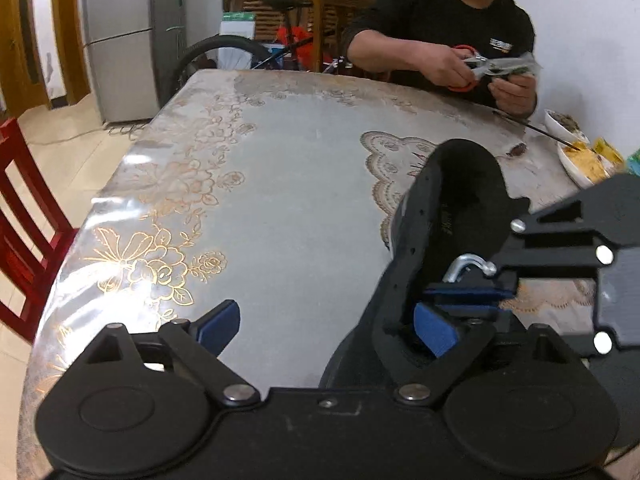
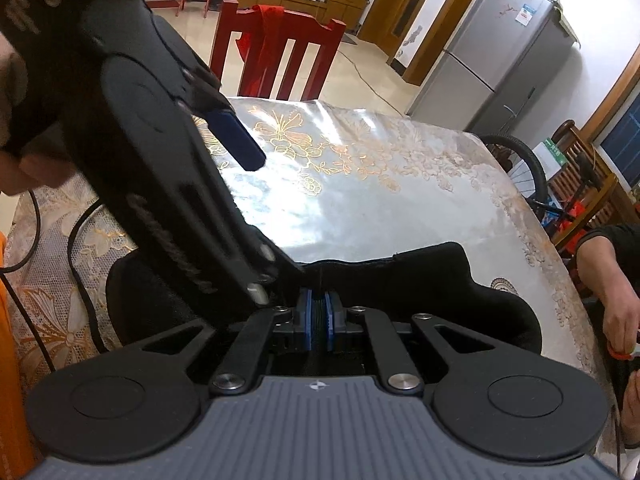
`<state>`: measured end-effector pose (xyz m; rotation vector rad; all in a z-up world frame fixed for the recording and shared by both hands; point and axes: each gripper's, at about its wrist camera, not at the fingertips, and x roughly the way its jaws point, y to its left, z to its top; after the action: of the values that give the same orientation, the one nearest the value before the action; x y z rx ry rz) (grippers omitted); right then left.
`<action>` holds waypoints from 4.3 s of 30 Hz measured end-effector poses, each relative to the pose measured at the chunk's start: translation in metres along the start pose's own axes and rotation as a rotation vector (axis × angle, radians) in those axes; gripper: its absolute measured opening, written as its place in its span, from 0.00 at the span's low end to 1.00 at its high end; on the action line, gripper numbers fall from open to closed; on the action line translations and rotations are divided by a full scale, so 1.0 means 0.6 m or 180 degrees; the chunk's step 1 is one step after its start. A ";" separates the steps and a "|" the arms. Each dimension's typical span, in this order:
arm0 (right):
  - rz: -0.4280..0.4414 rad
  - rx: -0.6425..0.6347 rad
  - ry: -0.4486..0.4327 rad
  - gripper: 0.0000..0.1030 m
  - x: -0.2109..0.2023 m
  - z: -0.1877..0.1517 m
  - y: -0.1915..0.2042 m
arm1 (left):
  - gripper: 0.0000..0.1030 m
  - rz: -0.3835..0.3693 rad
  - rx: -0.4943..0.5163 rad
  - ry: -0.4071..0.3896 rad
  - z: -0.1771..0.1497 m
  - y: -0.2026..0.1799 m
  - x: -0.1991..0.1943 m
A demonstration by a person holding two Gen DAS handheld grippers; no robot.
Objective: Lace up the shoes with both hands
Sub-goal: 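Hold the sneaker upright with both tools clamped at its collar, then keep the sneaker upright with both tools clamped at its collar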
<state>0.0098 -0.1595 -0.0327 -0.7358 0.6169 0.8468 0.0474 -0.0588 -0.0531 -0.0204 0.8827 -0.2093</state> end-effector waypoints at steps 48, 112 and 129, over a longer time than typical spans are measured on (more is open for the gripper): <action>-0.0009 0.0242 -0.0201 0.07 0.006 -0.002 -0.019 | 0.95 0.0191 0.0053 -0.0077 -0.006 -0.005 -0.017; -0.0695 0.0724 0.1206 0.13 0.063 0.065 -0.028 | 0.93 -0.0456 -0.0212 -0.0017 -0.010 0.090 0.010; -0.0467 0.0823 0.0630 0.03 0.007 0.037 -0.033 | 0.90 -0.0611 -0.0031 -0.0171 -0.017 0.040 0.000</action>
<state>0.0327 -0.1495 -0.0160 -0.6241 0.8220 0.5497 0.0437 -0.0346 -0.0621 -0.1198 0.8284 -0.3821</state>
